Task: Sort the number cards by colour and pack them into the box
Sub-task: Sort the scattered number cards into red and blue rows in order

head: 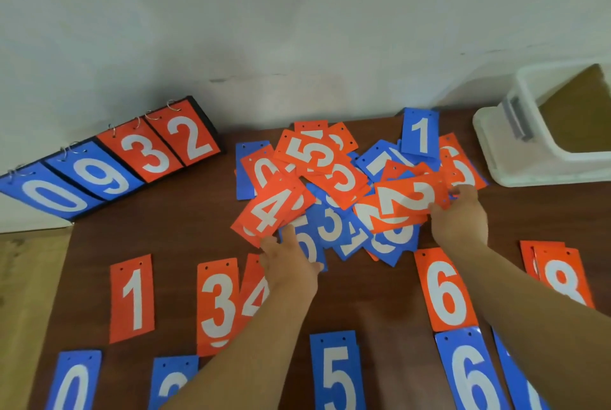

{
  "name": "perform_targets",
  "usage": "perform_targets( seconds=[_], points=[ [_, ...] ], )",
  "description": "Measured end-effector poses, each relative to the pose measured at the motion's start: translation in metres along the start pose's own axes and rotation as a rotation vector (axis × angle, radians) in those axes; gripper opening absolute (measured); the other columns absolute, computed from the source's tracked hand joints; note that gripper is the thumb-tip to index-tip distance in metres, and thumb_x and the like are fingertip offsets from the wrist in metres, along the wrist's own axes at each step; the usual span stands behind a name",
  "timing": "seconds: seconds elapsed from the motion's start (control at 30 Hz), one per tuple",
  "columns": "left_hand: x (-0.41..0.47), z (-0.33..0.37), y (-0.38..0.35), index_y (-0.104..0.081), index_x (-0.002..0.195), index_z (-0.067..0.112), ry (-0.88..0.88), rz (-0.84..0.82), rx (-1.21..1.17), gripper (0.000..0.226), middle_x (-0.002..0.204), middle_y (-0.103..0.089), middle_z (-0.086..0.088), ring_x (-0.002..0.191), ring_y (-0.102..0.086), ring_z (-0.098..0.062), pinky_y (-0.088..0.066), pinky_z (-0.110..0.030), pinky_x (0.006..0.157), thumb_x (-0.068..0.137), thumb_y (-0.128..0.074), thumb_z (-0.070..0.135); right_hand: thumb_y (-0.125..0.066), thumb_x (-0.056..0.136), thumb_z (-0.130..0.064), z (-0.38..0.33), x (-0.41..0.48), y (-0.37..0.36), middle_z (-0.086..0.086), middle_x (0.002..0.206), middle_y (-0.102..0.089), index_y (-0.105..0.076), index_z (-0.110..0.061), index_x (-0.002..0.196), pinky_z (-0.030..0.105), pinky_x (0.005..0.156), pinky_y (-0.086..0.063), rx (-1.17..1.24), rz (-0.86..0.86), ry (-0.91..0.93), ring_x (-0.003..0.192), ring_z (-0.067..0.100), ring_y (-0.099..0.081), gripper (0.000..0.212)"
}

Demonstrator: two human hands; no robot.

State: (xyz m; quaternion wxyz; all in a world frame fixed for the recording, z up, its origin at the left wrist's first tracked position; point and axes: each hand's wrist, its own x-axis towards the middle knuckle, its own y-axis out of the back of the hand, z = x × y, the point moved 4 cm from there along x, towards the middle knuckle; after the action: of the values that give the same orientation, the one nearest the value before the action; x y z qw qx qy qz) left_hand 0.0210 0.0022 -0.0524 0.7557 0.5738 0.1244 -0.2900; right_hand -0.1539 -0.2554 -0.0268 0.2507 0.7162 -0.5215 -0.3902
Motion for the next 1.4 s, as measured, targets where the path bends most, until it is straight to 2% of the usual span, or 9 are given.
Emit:
perform_targets(
  seconds=[0.17, 0.37, 0.5, 0.77, 0.9, 1.03, 1.13, 1.23, 1.4],
  points=[
    [-0.004, 0.001, 0.004, -0.047, 0.133, 0.024, -0.083, -0.011, -0.052, 0.057, 0.13, -0.05, -0.005, 0.12, -0.054, -0.024, -0.055, -0.035, 0.094, 0.086, -0.079, 0.023, -0.062, 0.095, -0.017, 0.004, -0.007, 0.024, 0.002, 0.099, -0.057, -0.043, -0.016, 0.126, 0.024, 0.054, -0.035, 0.125, 0.088, 0.0, 0.079, 0.024, -0.055, 0.036],
    [-0.031, 0.003, 0.022, -0.056, 0.109, 0.028, -0.138, -0.031, -0.271, 0.02, 0.115, -0.059, 0.006, 0.094, -0.057, -0.01, -0.05, -0.022, 0.061, 0.095, -0.065, 0.018, -0.063, 0.096, -0.02, -0.003, -0.038, 0.051, -0.004, 0.101, -0.059, -0.043, -0.023, 0.118, 0.028, 0.063, -0.046, 0.286, 0.122, 0.079, 0.083, 0.017, -0.061, 0.03],
    [-0.061, 0.005, 0.039, -0.06, 0.107, 0.027, -0.2, -0.039, -0.403, 0.018, 0.111, -0.061, 0.004, 0.099, -0.06, -0.012, -0.048, -0.014, 0.055, 0.094, -0.069, 0.018, -0.064, 0.095, -0.02, -0.006, -0.066, 0.071, -0.008, 0.097, -0.059, -0.043, -0.026, 0.112, 0.027, 0.063, -0.047, 0.366, 0.14, 0.145, 0.082, 0.01, -0.063, 0.028],
    [-0.136, 0.011, 0.07, -0.065, 0.122, 0.036, -0.301, -0.034, -0.601, 0.03, 0.122, -0.058, 0.016, 0.106, -0.06, 0.0, -0.06, -0.025, 0.077, 0.098, -0.064, 0.019, -0.066, 0.094, -0.022, -0.003, -0.119, 0.117, -0.018, 0.096, -0.065, -0.06, -0.03, 0.102, 0.022, 0.07, -0.047, 0.391, 0.012, 0.292, 0.088, 0.0, -0.062, 0.012],
    [-0.174, 0.014, 0.076, -0.064, 0.126, 0.035, -0.328, 0.024, -0.656, 0.034, 0.119, -0.061, 0.014, 0.094, -0.066, 0.0, -0.053, -0.015, 0.056, 0.098, -0.063, 0.016, -0.064, 0.096, -0.021, 0.003, -0.147, 0.134, -0.016, 0.095, -0.068, -0.063, -0.035, 0.106, 0.015, 0.064, -0.048, 0.413, -0.086, 0.351, 0.084, 0.0, -0.065, 0.018],
    [-0.212, 0.012, 0.066, -0.065, 0.124, 0.036, -0.337, 0.009, -0.739, 0.031, 0.118, -0.062, 0.017, 0.091, -0.069, 0.003, -0.063, -0.029, 0.068, 0.098, -0.065, 0.02, -0.064, 0.096, -0.021, 0.013, -0.175, 0.136, -0.015, 0.095, -0.068, -0.063, -0.036, 0.107, 0.021, 0.072, -0.052, 0.387, -0.175, 0.405, 0.087, 0.001, -0.064, 0.019],
    [-0.237, 0.009, 0.056, -0.063, 0.121, 0.041, -0.332, -0.026, -0.827, 0.032, 0.123, -0.063, 0.017, 0.091, -0.068, 0.004, -0.063, -0.036, 0.071, 0.095, -0.069, 0.024, -0.064, 0.096, -0.021, 0.017, -0.192, 0.132, -0.012, 0.093, -0.069, -0.064, -0.036, 0.107, 0.013, 0.058, -0.046, 0.374, -0.225, 0.435, 0.078, 0.002, -0.064, 0.019],
    [-0.253, 0.003, 0.052, -0.062, 0.122, 0.039, -0.326, -0.026, -0.897, 0.04, 0.119, -0.063, 0.016, 0.096, -0.07, -0.002, -0.062, -0.027, 0.066, 0.092, -0.073, 0.015, -0.065, 0.095, -0.021, 0.015, -0.209, 0.127, -0.013, 0.096, -0.065, -0.06, -0.038, 0.107, 0.01, 0.055, -0.046, 0.33, -0.268, 0.479, 0.08, 0.001, -0.063, 0.021],
    [-0.257, -0.016, 0.066, -0.058, 0.115, 0.046, -0.322, 0.006, -0.899, 0.044, 0.114, -0.059, 0.021, 0.092, -0.07, -0.004, -0.059, -0.024, 0.059, 0.09, -0.075, 0.014, -0.07, 0.091, -0.028, 0.001, -0.231, 0.111, -0.012, 0.099, -0.064, -0.057, -0.038, 0.107, 0.026, 0.064, -0.056, 0.292, -0.331, 0.493, 0.087, 0.007, -0.066, 0.023]
  ],
)
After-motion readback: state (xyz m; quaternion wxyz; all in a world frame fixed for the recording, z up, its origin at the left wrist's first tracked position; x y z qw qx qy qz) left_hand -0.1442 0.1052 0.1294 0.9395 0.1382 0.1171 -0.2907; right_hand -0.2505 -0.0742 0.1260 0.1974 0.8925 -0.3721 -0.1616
